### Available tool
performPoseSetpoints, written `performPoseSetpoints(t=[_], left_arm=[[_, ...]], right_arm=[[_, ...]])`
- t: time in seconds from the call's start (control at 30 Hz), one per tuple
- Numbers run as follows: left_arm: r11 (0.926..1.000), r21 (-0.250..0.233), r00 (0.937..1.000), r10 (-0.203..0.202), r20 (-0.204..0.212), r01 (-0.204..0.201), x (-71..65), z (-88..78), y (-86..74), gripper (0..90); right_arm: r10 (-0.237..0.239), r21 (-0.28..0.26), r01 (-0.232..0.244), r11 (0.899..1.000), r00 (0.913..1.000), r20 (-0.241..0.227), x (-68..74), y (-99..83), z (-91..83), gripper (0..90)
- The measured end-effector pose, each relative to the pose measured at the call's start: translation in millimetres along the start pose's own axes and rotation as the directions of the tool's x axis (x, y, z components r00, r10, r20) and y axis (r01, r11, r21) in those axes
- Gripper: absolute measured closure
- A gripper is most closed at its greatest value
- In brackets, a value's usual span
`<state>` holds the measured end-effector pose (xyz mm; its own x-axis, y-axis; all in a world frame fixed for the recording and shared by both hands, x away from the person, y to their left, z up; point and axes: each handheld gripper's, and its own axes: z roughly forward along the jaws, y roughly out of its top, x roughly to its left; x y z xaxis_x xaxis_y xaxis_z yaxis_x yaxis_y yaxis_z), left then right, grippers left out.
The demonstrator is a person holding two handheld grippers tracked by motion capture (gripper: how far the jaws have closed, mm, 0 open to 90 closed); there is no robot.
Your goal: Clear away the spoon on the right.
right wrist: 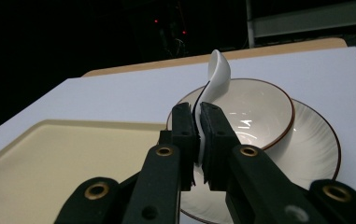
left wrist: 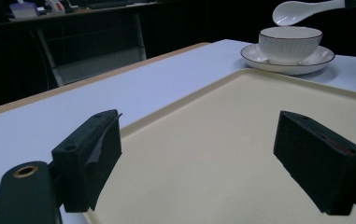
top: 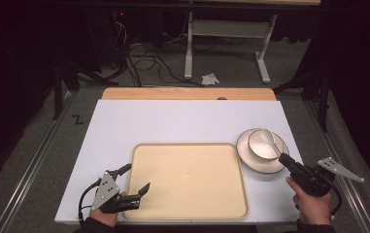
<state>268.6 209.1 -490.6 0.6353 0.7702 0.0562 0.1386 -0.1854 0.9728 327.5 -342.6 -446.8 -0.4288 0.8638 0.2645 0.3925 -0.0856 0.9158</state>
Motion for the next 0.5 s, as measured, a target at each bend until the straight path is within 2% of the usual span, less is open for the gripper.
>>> performPoseSetpoints(t=[0.17, 0.5], left_arm=[[1.0, 0.0, 1.0, 0.001, 0.0, -0.001, -0.1, -0.1, 0.1, 15.8], [1.0, 0.001, 1.0, 0.001, 0.001, -0.001, 0.0, 0.1, 0.2, 15.8]], right_arm=[[-0.034, -0.028, 0.034, 0.999, 0.9993, -0.018, 9.8, 3.4, -3.3, 87.0], [-0.095, -0.024, 0.094, 0.995, 0.9922, -0.081, 30.3, 1.3, 2.9, 86.9]])
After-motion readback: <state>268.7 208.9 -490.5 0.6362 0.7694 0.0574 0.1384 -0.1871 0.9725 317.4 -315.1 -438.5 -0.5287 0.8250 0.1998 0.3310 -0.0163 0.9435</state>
